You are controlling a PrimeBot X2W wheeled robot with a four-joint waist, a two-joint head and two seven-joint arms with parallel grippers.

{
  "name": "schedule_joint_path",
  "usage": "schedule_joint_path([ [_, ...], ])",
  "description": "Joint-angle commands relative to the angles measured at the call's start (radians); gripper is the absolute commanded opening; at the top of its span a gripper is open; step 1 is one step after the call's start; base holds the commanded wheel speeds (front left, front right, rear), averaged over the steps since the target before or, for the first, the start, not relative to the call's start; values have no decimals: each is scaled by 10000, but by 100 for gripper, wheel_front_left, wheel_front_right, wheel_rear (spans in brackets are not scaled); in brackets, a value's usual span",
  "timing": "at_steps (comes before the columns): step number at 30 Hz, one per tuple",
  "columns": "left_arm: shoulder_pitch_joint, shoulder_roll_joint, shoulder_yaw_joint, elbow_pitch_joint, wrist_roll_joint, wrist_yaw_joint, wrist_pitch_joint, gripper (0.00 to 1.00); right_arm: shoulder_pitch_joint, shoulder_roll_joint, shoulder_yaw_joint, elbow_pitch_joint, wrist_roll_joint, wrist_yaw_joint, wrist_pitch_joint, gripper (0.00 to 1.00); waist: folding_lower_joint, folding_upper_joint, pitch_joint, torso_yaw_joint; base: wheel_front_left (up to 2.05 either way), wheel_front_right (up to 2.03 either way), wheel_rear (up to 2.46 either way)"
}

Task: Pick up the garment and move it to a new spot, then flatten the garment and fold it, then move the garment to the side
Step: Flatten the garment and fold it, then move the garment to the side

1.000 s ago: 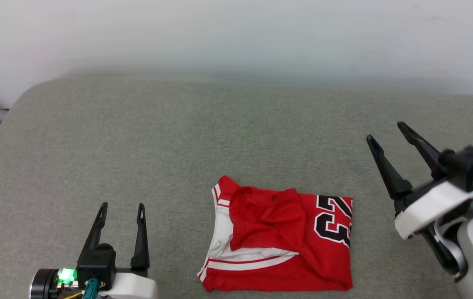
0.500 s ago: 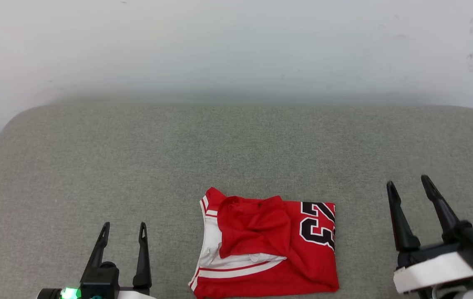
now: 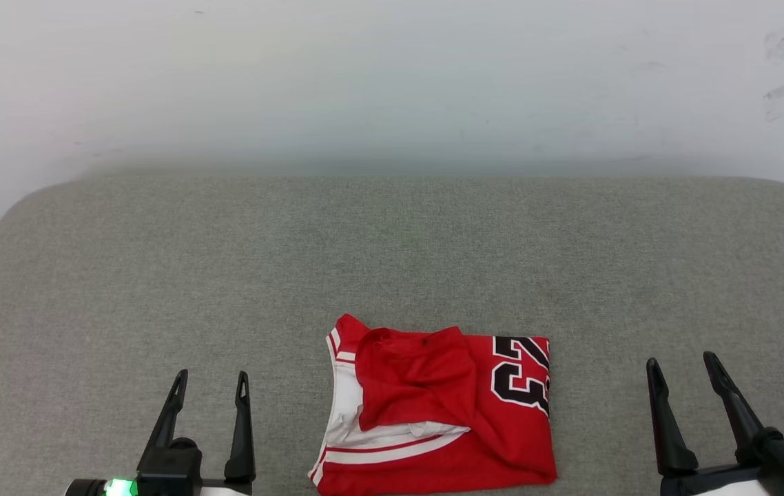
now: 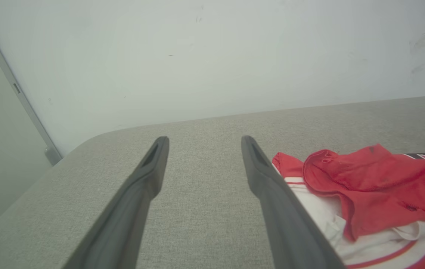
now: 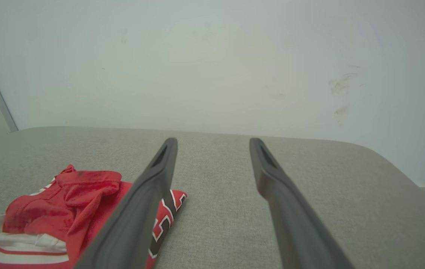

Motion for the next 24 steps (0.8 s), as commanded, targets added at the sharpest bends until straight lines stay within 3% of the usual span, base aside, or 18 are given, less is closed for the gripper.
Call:
schedule_joint_path([
  [1, 72, 60, 1, -36, 33, -51, -22, 100, 177, 66, 1, -58, -71, -8, -47, 100, 1, 0, -1, -14, 0, 0, 0],
  [9, 27, 69, -60, -27, 41, -44, -22, 100, -291, 95, -11, -151, -251, -8, 22, 100, 1, 0, -17, 23, 0, 0, 0],
  [15, -81, 73, -157, 41, 23, -119, -22, 100, -1596, -834, 83, -319, 151, -8, 802, 100, 1, 0, 52, 145, 0, 0, 0],
  [20, -248, 89, -226, 81, 43, -161, -22, 100, -3100, -1715, 795, -271, 1188, -8, 2580, 100, 1, 0, 221, 331, 0, 0, 0],
  [24, -376, 66, -296, 99, 64, -183, -22, 100, -4021, -2663, 1834, -35, 2115, -11, 4692, 100, 1, 0, 361, 517, 0, 0, 0],
])
